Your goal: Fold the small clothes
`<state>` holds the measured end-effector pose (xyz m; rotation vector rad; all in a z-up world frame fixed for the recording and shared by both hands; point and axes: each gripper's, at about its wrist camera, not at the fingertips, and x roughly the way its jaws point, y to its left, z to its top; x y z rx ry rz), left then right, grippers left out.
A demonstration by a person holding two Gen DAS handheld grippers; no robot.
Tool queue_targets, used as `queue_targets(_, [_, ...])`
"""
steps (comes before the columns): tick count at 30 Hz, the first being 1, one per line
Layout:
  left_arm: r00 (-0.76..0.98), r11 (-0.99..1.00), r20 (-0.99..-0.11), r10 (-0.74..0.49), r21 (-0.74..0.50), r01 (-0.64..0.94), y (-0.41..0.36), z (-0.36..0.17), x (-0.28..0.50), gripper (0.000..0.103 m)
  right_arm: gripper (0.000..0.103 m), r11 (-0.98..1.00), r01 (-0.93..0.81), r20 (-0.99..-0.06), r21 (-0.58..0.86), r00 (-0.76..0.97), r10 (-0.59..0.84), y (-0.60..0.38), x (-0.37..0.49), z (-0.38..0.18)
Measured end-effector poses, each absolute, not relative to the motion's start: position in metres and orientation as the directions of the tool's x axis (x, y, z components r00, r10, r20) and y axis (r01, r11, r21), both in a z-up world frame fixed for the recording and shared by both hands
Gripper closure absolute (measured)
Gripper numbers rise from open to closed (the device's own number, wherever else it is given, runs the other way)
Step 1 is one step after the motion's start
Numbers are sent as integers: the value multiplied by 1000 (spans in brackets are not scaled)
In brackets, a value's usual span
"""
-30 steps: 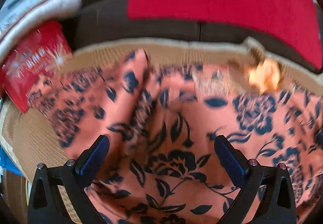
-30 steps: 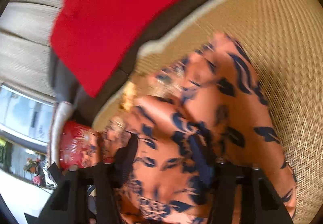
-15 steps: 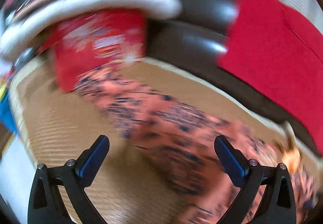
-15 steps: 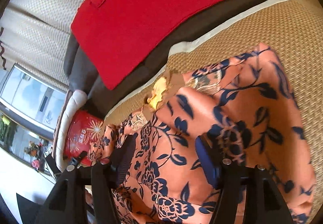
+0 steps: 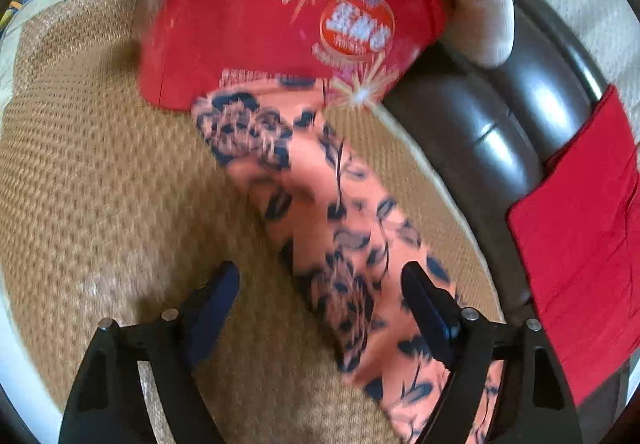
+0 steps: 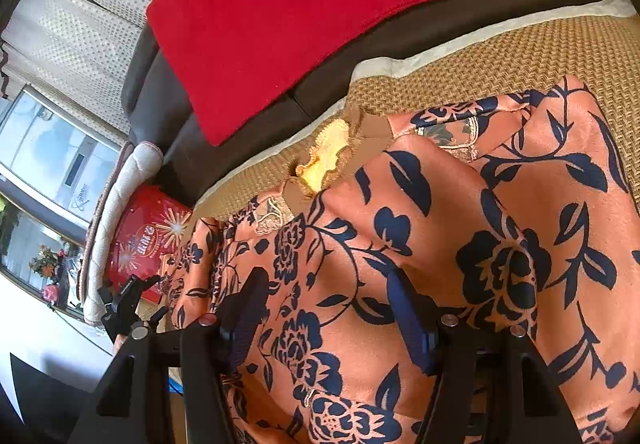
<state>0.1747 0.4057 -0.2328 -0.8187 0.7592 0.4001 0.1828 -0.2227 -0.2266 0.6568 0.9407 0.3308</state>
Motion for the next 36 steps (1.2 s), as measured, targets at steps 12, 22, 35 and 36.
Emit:
queue_targets(12, [691,596,-722,-17,-562,-573,435,-253,211,90,37,757,35,-638,652,566,523,-233,186,-230])
queue_targets(22, [819,804,-573,-8,-491,-336,343,-164,209,98,37,727,86,-598,681,639,484,-259,171,-218])
queue_targets(35, [681,863,-533,-503,-345,368,3,-107,157,98,37,612,198,-500,766,782,373,-333,135,-206])
queue_targets(36, [642,848,-553,-530,-339,407,-20,-111,152,97,37,594,209,-487,777,797,356,-343,131,-204])
